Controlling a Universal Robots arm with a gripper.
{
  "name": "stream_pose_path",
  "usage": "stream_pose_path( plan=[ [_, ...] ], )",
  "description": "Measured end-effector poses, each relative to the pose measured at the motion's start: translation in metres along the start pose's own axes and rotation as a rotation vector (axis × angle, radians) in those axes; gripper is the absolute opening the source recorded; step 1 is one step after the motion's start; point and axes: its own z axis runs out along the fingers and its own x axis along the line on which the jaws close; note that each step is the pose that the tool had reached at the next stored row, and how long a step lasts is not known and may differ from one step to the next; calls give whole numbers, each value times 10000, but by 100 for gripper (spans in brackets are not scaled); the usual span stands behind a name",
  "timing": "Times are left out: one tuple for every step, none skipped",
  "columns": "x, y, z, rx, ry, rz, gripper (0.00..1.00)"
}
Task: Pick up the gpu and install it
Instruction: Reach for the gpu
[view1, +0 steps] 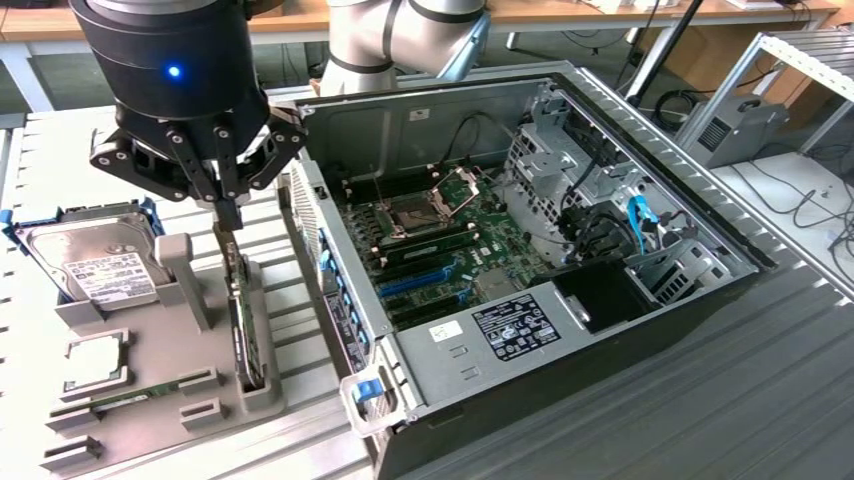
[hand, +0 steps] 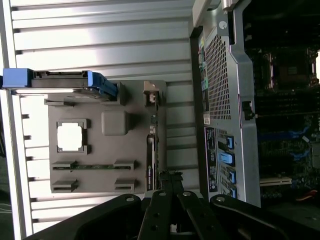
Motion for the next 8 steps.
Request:
stream_pose_path(
  plan=[
    [0,-2,0,0,0,0,11],
    [0,-5,-1,1,0,0,11],
    [-1,-7,0,0,0,0,11],
    [-1,-10,0,0,-1,0,11],
    [-1,-12,-1,1,1,0,11],
    [-1,-14,-1,1,1,0,11],
    [-1,-17,-1,1,0,0,11],
    [-2,-19,-1,1,0,0,11]
  ],
)
